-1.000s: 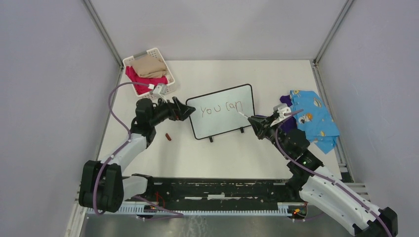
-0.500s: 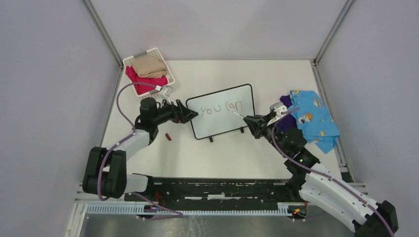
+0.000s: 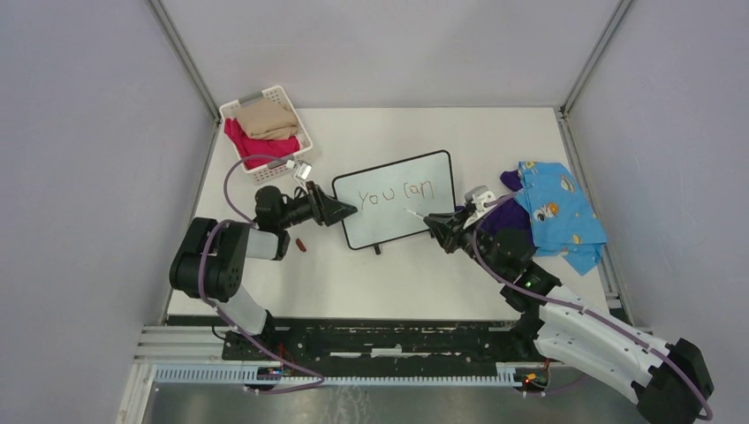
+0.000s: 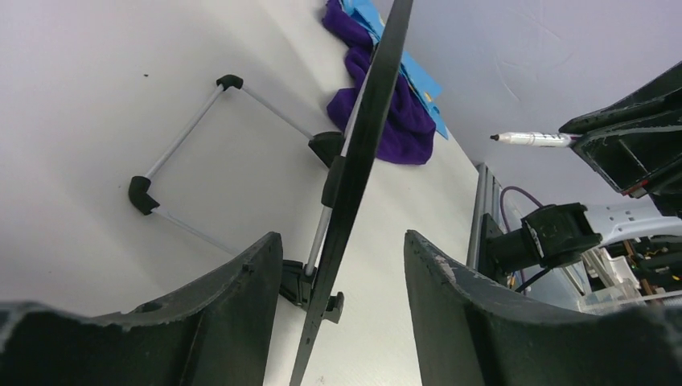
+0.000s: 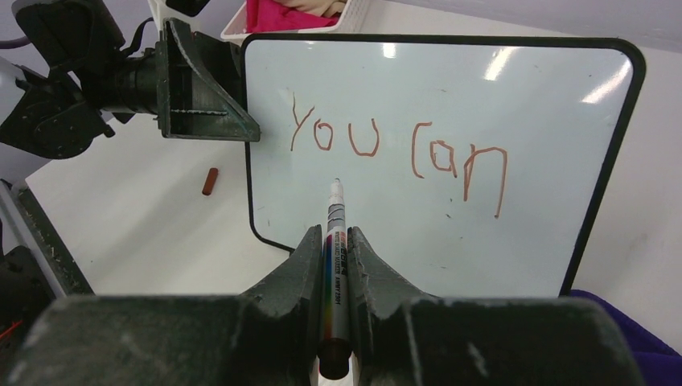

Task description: Write a sentence on the whiteboard

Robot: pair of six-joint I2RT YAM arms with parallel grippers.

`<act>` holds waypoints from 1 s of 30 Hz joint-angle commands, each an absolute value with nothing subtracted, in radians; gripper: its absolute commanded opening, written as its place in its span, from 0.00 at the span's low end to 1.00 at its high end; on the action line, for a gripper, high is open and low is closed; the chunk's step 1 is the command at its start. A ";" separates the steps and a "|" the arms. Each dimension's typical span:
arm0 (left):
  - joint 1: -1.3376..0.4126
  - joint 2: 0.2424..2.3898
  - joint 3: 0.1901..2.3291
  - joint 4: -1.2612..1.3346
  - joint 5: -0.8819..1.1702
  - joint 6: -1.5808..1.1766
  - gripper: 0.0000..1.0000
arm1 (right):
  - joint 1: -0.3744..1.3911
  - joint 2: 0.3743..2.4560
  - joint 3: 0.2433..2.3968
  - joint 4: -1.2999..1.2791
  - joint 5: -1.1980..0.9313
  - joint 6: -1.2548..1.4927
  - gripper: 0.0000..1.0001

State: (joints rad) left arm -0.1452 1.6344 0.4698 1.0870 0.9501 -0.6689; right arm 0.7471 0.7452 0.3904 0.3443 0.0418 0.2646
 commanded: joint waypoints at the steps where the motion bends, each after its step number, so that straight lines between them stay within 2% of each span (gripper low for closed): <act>1: -0.141 1.673 0.457 1.304 1.012 -0.736 0.62 | 0.783 0.766 0.405 0.416 0.083 0.223 0.00; 7: -0.141 1.702 0.448 1.220 0.994 -0.636 0.52 | 0.847 0.832 0.415 0.441 0.133 0.181 0.00; 18: -0.142 1.705 0.447 1.105 0.963 -0.533 0.35 | 1.049 0.990 0.450 0.499 0.412 0.064 0.00; 30: -0.146 1.650 0.466 0.951 0.954 -0.414 0.16 | 1.084 1.054 0.485 0.515 0.426 0.043 0.00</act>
State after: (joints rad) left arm -0.1463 1.6783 0.4492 1.0409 0.9749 -0.5117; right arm 1.0737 1.0435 0.4404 0.4541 0.3981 0.0628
